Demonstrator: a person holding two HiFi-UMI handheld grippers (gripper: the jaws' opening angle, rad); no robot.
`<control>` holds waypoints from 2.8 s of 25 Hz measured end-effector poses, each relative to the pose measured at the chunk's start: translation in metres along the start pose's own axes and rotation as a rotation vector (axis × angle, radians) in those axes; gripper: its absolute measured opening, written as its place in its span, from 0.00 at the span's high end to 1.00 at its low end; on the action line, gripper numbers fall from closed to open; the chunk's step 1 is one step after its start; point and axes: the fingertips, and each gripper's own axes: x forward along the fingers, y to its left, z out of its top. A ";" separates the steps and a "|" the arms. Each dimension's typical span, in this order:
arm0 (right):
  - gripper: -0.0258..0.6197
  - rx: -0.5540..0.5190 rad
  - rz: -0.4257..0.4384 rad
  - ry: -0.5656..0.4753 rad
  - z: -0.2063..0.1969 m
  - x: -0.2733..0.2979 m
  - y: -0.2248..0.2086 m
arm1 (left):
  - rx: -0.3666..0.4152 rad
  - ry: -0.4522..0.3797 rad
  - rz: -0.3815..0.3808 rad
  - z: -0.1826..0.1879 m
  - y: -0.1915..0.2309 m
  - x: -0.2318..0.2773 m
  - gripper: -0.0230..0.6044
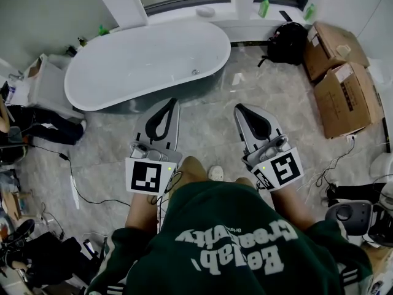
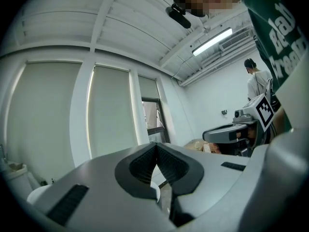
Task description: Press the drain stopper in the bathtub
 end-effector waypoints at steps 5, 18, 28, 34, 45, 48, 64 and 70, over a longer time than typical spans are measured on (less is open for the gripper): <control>0.95 0.009 -0.002 -0.006 -0.003 -0.002 0.003 | 0.017 0.000 -0.009 -0.001 -0.005 -0.001 0.95; 0.95 -0.003 0.014 -0.011 -0.017 0.030 -0.003 | 0.044 -0.008 0.005 -0.015 0.021 0.013 0.95; 0.95 -0.020 -0.013 0.006 -0.035 0.092 -0.035 | 0.044 -0.028 0.001 -0.035 0.075 0.064 0.95; 0.95 -0.033 -0.034 0.023 -0.041 0.140 -0.065 | 0.069 -0.034 -0.035 -0.039 0.110 0.119 0.95; 0.94 0.018 -0.056 0.100 -0.070 0.216 -0.115 | 0.049 0.030 -0.046 -0.069 0.171 0.191 0.95; 0.94 0.035 -0.064 0.127 -0.075 0.238 -0.126 | 0.057 0.036 -0.049 -0.072 0.188 0.209 0.95; 0.94 0.050 -0.101 0.166 -0.080 0.361 -0.181 | 0.084 0.059 -0.079 -0.087 0.284 0.302 0.95; 0.94 0.050 -0.121 0.171 -0.082 0.403 -0.203 | 0.094 0.045 -0.108 -0.088 0.315 0.339 0.95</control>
